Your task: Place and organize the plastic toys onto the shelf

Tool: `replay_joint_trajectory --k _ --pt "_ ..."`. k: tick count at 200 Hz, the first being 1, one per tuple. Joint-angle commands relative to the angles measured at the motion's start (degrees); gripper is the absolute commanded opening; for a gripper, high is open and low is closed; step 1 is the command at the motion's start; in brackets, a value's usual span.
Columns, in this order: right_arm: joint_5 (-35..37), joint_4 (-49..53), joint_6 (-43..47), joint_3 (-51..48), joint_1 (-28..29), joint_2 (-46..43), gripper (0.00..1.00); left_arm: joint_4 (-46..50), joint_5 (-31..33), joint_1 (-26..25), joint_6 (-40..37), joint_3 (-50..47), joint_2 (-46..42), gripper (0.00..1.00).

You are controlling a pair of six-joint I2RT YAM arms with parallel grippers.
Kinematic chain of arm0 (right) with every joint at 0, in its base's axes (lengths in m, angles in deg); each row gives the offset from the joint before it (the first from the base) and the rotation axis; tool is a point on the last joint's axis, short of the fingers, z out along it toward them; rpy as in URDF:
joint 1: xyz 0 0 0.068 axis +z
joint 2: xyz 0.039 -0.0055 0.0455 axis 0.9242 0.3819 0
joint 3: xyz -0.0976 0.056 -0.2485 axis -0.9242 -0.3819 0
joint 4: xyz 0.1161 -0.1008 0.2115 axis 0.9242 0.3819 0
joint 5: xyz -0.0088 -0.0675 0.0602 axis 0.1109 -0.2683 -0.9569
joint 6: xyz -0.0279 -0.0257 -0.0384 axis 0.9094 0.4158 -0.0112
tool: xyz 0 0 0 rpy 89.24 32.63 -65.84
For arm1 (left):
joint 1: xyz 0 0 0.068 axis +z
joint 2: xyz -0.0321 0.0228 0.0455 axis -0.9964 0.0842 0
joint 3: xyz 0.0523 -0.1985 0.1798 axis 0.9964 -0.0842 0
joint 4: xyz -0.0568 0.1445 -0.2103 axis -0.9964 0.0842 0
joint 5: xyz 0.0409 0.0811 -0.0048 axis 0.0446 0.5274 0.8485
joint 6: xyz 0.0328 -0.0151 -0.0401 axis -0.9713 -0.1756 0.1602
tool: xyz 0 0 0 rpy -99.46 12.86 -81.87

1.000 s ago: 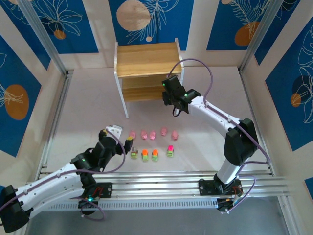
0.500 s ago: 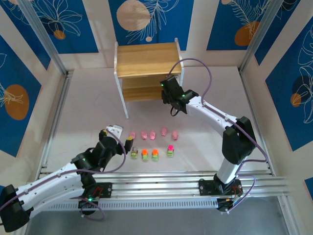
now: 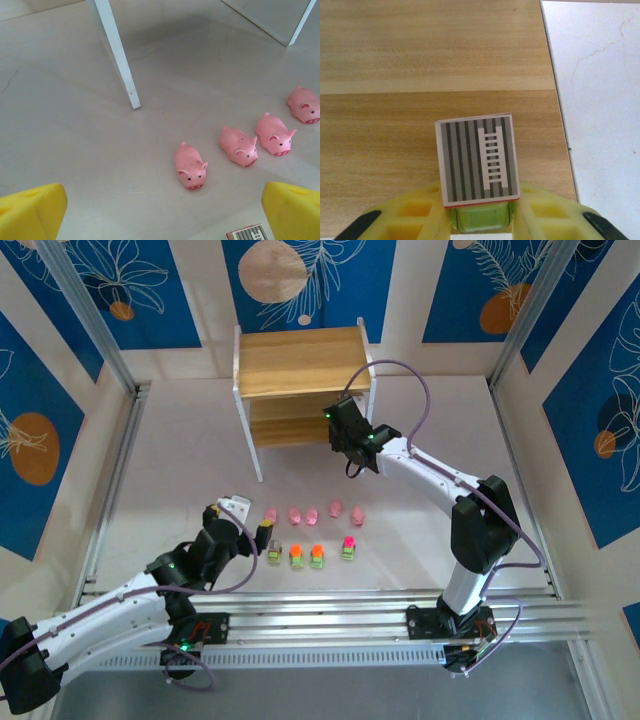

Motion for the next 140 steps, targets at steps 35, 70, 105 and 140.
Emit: replay_joint_trajectory --k 35,70,105,140 --pt "1.3 0.7 0.1 1.9 0.8 0.1 0.37 -0.9 -0.8 0.2 -0.8 -0.2 -0.4 1.00" --pt "1.9 0.8 0.0 1.4 1.0 -1.3 0.41 -0.9 -0.8 0.2 -0.7 -0.2 -0.4 1.00" --pt "2.1 0.8 -0.4 0.8 1.5 -2.6 0.44 -1.0 -0.7 0.2 -0.7 -0.2 -0.3 1.00" --pt "2.5 1.2 -1.4 -0.3 2.4 -4.2 0.44 -0.9 -0.5 0.2 -0.7 -0.2 -0.4 1.00"
